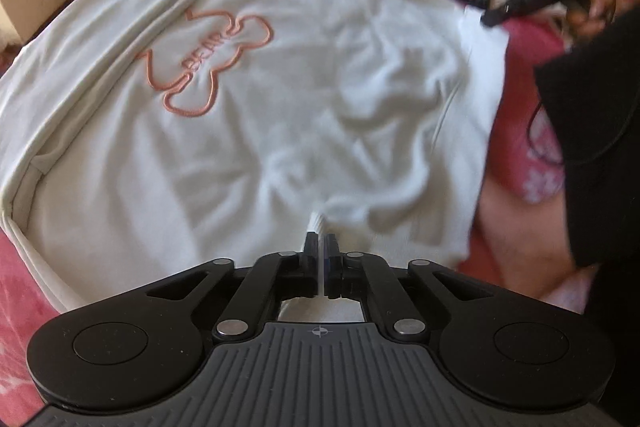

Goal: Fold clothes
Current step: 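Grasp the hem and cuff with both grippers and fold them over the sweatshirt body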

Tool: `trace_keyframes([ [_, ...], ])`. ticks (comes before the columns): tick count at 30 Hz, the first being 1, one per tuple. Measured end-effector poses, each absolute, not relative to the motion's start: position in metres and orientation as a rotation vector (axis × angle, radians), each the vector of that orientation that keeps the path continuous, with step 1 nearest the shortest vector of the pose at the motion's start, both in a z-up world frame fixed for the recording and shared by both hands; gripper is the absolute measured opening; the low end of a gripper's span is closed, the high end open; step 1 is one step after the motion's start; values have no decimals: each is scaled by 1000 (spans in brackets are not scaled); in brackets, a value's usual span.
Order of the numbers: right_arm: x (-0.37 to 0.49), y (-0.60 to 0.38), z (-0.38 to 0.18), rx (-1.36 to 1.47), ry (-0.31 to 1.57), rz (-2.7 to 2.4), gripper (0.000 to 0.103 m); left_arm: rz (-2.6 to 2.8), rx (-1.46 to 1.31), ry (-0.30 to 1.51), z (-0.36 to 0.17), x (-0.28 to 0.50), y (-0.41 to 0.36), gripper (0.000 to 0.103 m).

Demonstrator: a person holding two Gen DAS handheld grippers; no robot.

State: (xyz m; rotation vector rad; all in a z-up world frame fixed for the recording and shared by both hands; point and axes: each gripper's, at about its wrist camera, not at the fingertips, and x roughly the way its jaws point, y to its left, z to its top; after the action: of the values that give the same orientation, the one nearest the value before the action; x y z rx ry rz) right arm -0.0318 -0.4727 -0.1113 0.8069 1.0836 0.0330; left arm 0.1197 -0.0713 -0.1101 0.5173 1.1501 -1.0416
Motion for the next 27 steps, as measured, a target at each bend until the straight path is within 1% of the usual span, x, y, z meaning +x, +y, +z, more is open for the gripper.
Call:
trace_keyframes([
  [2, -32, -474, -114, 817, 1088, 21, 4, -1052, 543, 1160, -116, 121, -73, 11],
  [3, -32, -474, -115, 822, 1090, 15, 4, -1058, 545, 1165, -119, 123, -73, 22],
  [4, -33, -475, -117, 827, 1093, 9, 4, -1065, 547, 1169, -122, 126, -74, 30],
  [7, -33, -475, -122, 848, 1098, -2, 4, -1096, 559, 1196, -133, 130, -80, 33],
  [9, -32, -474, -123, 855, 1096, 2, 4, -1128, 579, 1212, -139, 128, -84, 32],
  [11, -30, -473, -125, 863, 1090, 8, 4, -1152, 625, 1191, -143, 122, -88, 4],
  [15, -28, -473, -119, 886, 1052, 27, 4, -1149, 642, 1104, -123, 116, -84, 3],
  [18, -22, -475, -111, 890, 1026, 29, 4, -1114, 641, 1082, -94, 127, -74, 3],
  [24, 7, -478, -106, 963, 972, -6, 4, -999, 774, 1056, -42, 168, -72, 3],
  [27, 22, -479, -105, 1010, 935, -17, 4, -894, 746, 1049, -37, 183, -65, 3],
])
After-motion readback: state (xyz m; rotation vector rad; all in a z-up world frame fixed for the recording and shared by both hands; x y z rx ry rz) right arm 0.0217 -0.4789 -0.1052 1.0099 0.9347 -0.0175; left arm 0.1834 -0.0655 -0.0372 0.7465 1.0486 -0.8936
